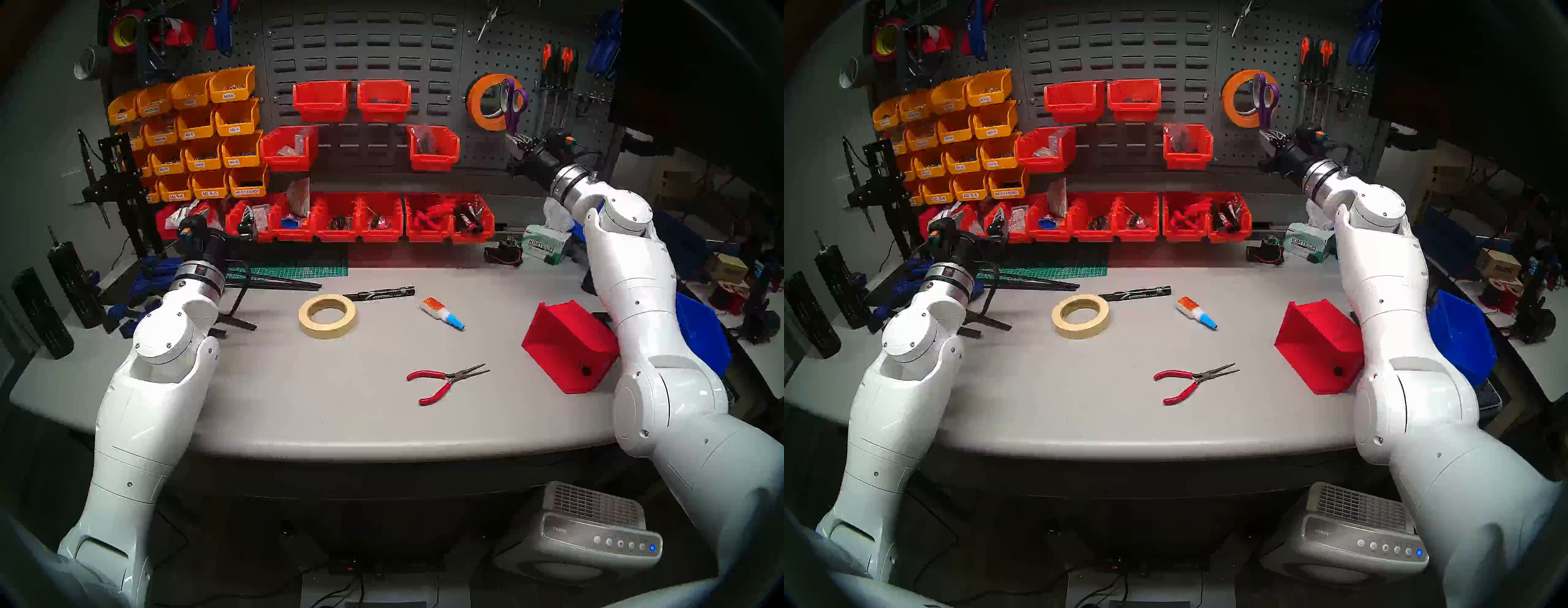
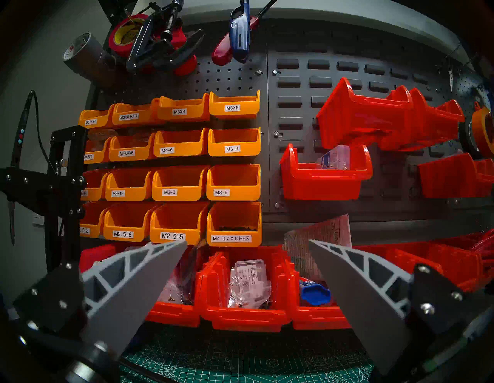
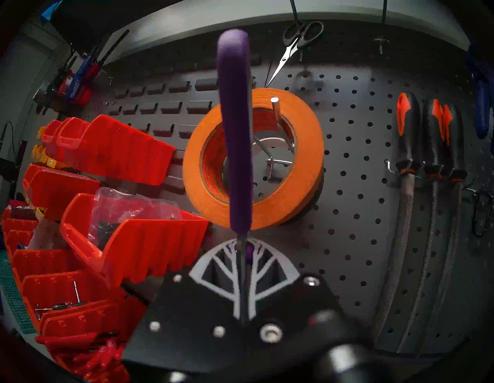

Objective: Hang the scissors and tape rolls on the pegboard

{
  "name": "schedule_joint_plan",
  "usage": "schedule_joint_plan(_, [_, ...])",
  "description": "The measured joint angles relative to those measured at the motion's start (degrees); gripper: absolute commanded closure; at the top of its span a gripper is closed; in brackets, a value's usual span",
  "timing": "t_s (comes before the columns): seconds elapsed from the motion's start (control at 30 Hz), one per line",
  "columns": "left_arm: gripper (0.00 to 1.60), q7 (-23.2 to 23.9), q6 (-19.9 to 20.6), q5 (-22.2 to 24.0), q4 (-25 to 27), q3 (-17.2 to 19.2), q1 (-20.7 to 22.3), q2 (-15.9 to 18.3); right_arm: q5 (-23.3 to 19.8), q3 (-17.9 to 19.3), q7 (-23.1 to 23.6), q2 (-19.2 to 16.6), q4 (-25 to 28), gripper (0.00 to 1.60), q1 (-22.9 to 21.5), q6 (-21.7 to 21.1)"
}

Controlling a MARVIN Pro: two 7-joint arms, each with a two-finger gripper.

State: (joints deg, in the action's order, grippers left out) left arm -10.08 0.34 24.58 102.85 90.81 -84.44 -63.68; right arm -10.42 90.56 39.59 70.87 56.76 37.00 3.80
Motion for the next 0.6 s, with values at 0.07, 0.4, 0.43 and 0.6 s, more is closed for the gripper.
schedule_joint_plan(0.07, [0.00, 0.00, 0.00, 0.00, 0.00, 0.00, 0.00, 0.00, -0.34, 0.01, 1.03, 0.02, 0.30, 1.60, 0.02, -0.06])
schedule_joint_plan(0.4, [0.00, 0.00, 0.00, 0.00, 0.00, 0.00, 0.00, 0.00, -2.55, 1.15, 6.03, -0.37, 1.95, 1.60, 0.20, -1.37])
schedule_joint_plan(0.43, [0.00, 0.00, 0.00, 0.00, 0.00, 0.00, 0.00, 0.00, -2.90, 1.39, 6.48, -0.39, 2.03, 1.60, 0.23, -1.79])
schedule_joint_plan(0.6, [0.00, 0.00, 0.00, 0.00, 0.01, 0.00, 0.00, 0.00, -5.44, 2.92, 8.90, -0.43, 2.18, 1.60, 0.30, -4.68])
